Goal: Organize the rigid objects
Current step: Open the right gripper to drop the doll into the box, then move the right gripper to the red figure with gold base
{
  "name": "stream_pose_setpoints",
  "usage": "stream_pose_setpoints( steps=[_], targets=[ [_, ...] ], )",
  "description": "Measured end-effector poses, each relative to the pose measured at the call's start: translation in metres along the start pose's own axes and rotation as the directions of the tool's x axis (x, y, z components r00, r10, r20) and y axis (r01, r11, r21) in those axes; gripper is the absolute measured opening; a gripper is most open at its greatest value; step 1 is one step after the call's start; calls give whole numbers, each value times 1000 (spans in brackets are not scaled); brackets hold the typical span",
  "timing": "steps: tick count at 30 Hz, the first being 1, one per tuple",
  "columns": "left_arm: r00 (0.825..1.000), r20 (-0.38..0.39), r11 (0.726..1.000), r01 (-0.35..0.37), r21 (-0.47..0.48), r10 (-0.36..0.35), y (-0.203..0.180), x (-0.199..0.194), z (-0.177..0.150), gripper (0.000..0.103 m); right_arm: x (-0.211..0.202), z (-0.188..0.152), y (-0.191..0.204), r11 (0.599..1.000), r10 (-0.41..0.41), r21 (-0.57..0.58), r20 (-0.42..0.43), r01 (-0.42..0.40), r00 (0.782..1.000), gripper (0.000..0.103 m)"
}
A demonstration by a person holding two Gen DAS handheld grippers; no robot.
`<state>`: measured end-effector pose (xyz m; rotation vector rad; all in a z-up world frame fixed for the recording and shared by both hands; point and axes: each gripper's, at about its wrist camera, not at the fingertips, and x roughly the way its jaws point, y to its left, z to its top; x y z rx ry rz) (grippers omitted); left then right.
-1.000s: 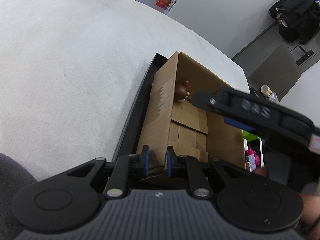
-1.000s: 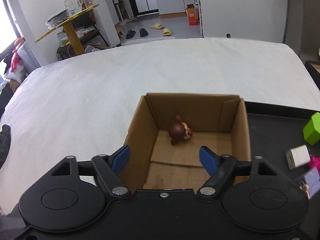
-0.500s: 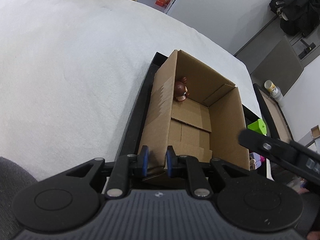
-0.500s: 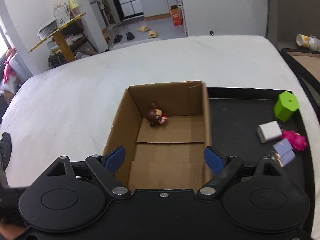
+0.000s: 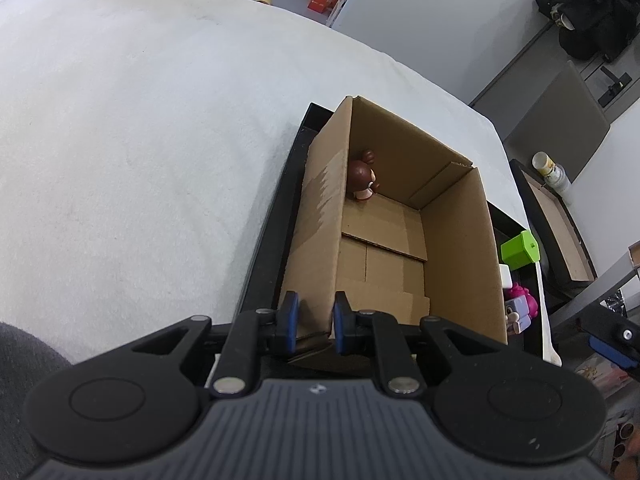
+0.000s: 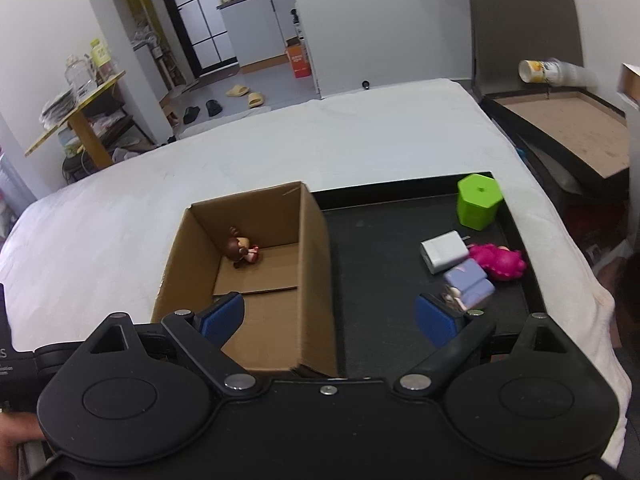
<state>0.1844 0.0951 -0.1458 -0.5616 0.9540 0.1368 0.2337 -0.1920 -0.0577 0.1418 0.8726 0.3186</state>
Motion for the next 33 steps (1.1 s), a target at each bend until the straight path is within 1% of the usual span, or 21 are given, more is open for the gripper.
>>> stream_pose_setpoints(
  steps=[11, 22, 33],
  targets=[
    [1000, 1, 999, -26, 31, 26, -6, 1, -1, 15, -9, -14, -28, 998, -16, 67, -20, 18, 1000, 92],
    [999, 4, 999, -34, 39, 33, -10, 3, -3, 15, -5, -30, -53, 988, -48, 141, -60, 57, 997, 92],
    [999, 2, 998, -48, 40, 48, -13, 3, -3, 15, 4, -51, -84, 974, -73, 205, -108, 94, 991, 86]
  ],
)
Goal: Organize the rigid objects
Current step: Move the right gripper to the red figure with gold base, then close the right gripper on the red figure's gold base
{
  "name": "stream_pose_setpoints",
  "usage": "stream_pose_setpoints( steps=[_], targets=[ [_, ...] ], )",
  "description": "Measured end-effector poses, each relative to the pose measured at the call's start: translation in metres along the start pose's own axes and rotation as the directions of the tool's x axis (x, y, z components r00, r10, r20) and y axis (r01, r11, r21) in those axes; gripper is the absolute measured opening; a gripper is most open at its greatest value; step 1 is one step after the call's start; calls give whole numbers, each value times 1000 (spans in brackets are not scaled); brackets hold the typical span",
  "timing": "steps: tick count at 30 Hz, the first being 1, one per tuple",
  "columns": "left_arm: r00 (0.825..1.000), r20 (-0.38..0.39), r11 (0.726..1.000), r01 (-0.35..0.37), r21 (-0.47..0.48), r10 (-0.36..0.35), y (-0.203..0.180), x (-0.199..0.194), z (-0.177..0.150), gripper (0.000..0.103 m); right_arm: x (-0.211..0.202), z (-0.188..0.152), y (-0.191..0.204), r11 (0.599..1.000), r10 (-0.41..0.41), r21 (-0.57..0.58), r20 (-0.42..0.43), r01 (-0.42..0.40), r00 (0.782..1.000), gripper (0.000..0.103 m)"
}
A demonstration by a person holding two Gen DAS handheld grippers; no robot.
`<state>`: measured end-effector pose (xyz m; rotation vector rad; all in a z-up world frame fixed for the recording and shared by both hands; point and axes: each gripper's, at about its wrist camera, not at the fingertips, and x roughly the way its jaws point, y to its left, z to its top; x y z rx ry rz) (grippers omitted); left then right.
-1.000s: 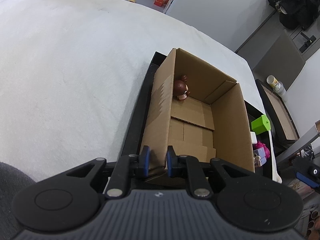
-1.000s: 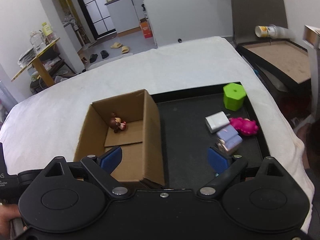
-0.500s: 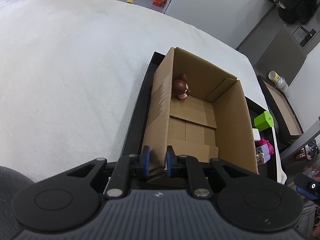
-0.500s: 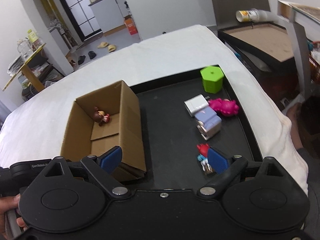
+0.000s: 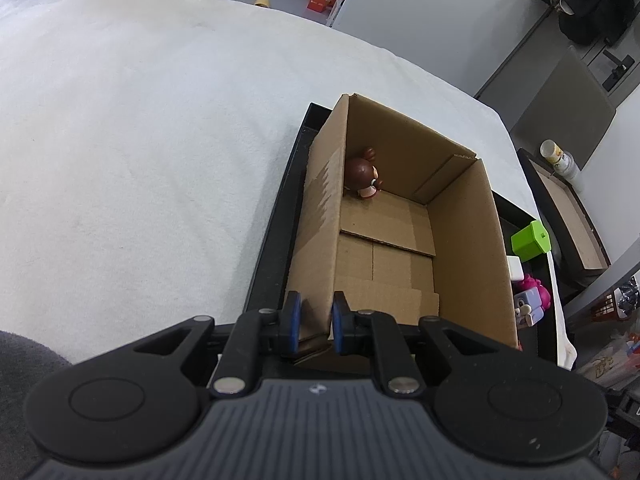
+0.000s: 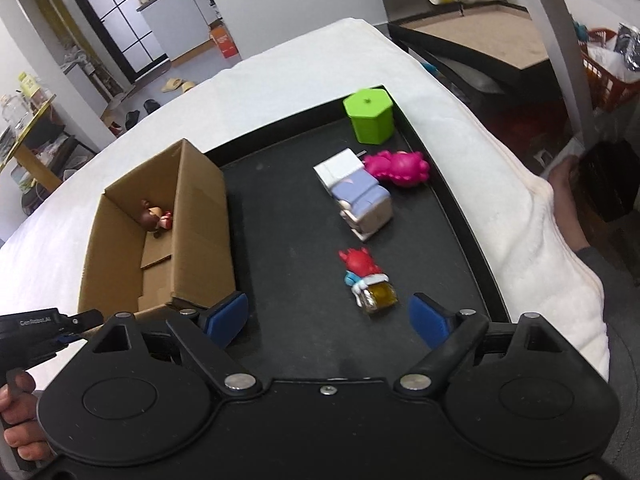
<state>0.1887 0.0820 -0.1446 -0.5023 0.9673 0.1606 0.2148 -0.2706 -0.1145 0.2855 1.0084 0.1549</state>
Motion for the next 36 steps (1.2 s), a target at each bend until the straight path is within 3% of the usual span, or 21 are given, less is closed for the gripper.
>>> stream_pose_setpoints(
  steps=[11, 21, 25, 36],
  targets=[
    [1000, -7, 1000, -10, 1, 10, -2, 1, 1, 14, 33, 1, -23, 999, -25, 37, -70, 28, 997, 72],
    [1000, -13, 1000, -12, -4, 12, 0, 3, 2, 14, 66, 7, -8, 995, -87, -48, -111, 82, 990, 65],
    [1000, -12, 1000, -12, -3, 12, 0, 3, 2, 15, 77, 9, -3, 993, -106, -70, -130, 97, 986, 54],
    [1000, -12, 1000, -11, -4, 11, 1, 4, 1, 15, 106, 15, 17, 962, -210, -203, -134, 180, 969, 54]
  ],
)
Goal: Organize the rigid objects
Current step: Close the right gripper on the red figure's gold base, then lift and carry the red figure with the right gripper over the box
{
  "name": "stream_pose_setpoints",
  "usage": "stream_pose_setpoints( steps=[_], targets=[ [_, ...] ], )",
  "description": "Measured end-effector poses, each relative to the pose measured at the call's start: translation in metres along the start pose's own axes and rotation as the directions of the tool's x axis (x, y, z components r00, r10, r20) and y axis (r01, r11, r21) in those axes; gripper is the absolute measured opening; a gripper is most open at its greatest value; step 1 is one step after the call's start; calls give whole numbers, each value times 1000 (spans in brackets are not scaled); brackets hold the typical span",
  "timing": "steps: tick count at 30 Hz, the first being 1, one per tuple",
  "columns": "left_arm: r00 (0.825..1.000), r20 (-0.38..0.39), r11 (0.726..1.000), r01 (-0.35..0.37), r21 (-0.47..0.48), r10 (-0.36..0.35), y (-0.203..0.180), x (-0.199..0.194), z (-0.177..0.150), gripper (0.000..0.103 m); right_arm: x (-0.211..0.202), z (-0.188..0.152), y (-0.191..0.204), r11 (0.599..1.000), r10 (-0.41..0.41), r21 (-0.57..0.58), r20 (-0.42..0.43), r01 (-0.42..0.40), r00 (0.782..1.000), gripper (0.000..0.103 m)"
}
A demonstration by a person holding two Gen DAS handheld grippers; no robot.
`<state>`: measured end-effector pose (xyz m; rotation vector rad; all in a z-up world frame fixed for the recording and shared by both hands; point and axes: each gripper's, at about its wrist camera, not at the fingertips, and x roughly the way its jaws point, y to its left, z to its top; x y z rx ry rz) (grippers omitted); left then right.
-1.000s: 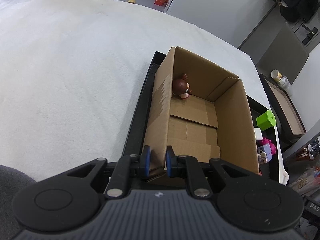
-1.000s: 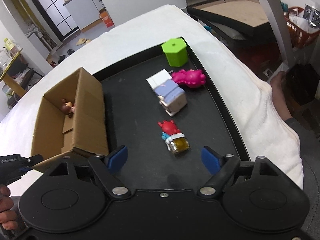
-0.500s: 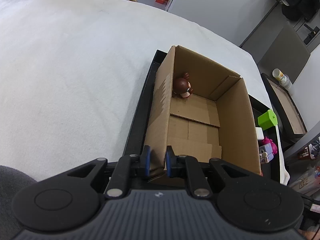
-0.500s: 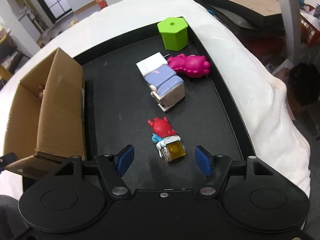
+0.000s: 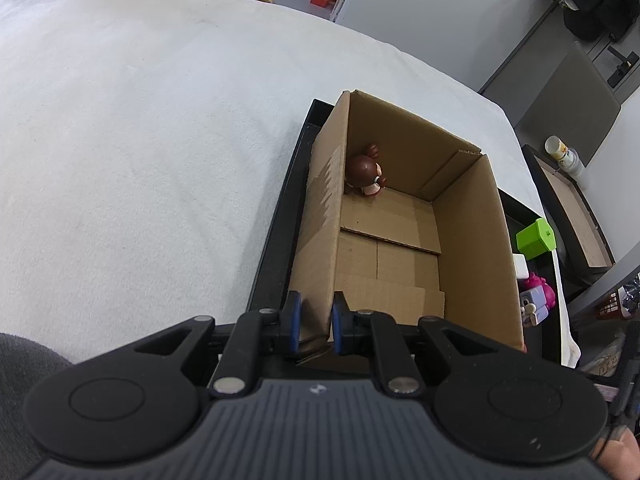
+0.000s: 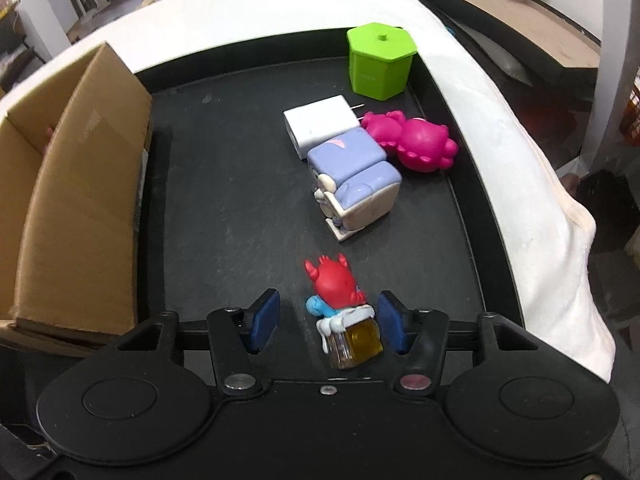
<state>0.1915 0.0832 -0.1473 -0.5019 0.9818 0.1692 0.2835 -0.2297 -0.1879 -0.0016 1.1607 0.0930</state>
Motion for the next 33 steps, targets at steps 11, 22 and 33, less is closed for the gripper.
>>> stream_pose_setpoints(
  steps=[11, 22, 33],
  targets=[
    [1000, 3, 1000, 1, -7, -1, 0, 0, -2, 15, -8, -5, 4, 999, 22, -25, 29, -22, 999, 36],
    [1000, 7, 1000, -2, -11, 2, 1, -2, -3, 15, -42, 7, 0, 997, 81, 13, 95, -82, 992, 36],
    [1000, -2, 999, -1, -32, 1, 3, -3, 1, 15, -74, 31, 10, 993, 121, -8, 165, -121, 979, 36]
  ],
)
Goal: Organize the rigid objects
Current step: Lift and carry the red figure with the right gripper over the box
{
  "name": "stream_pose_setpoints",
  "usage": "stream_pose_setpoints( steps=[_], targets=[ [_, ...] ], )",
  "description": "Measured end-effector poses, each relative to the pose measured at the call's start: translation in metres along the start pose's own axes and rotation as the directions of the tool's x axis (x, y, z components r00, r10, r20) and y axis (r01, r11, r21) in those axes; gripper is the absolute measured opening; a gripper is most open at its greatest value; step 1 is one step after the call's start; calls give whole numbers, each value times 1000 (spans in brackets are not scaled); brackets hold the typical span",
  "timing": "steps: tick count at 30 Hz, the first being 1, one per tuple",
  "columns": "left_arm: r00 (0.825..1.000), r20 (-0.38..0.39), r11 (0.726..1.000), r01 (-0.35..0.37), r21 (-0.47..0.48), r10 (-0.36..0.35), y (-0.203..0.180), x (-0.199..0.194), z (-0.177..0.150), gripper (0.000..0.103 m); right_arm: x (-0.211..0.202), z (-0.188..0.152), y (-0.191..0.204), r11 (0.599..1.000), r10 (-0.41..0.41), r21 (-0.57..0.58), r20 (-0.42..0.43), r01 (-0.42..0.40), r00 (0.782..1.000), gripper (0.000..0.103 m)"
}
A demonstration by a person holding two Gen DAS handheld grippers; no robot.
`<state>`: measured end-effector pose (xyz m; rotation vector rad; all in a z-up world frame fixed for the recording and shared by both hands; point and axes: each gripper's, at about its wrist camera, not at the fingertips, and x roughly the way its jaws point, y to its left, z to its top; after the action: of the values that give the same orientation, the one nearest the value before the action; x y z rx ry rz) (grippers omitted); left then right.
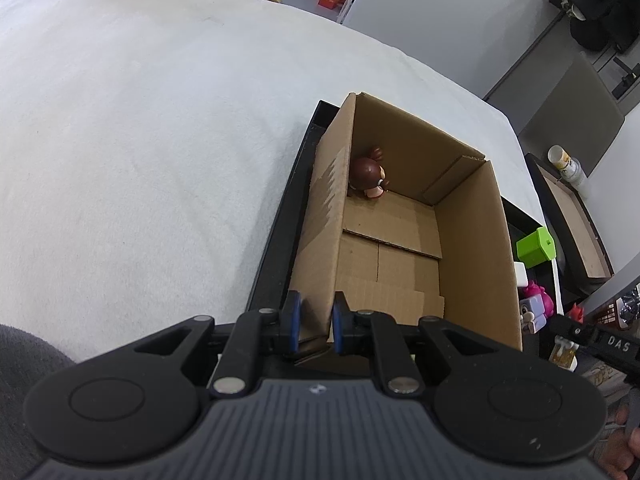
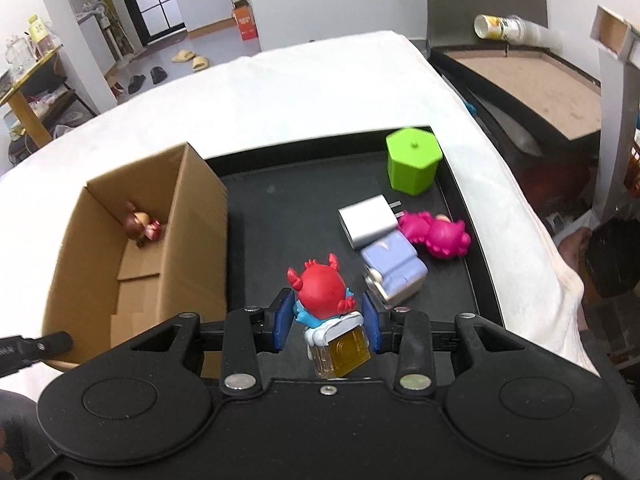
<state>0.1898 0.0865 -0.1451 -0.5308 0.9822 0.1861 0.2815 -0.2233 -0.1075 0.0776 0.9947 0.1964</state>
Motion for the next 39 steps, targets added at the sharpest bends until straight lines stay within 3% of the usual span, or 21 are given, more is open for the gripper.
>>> stream_pose_setpoints(
  steps=[26, 39],
  targets=[
    [1000, -3, 1000, 10, -3, -10, 1, 1, 1, 15, -23, 26, 59, 991, 121, -59, 73, -117, 990, 36],
    [1000, 0, 1000, 23, 4, -23, 4, 1, 0, 15, -9, 33, 98, 979, 183, -98, 52, -177, 982, 36]
  ],
)
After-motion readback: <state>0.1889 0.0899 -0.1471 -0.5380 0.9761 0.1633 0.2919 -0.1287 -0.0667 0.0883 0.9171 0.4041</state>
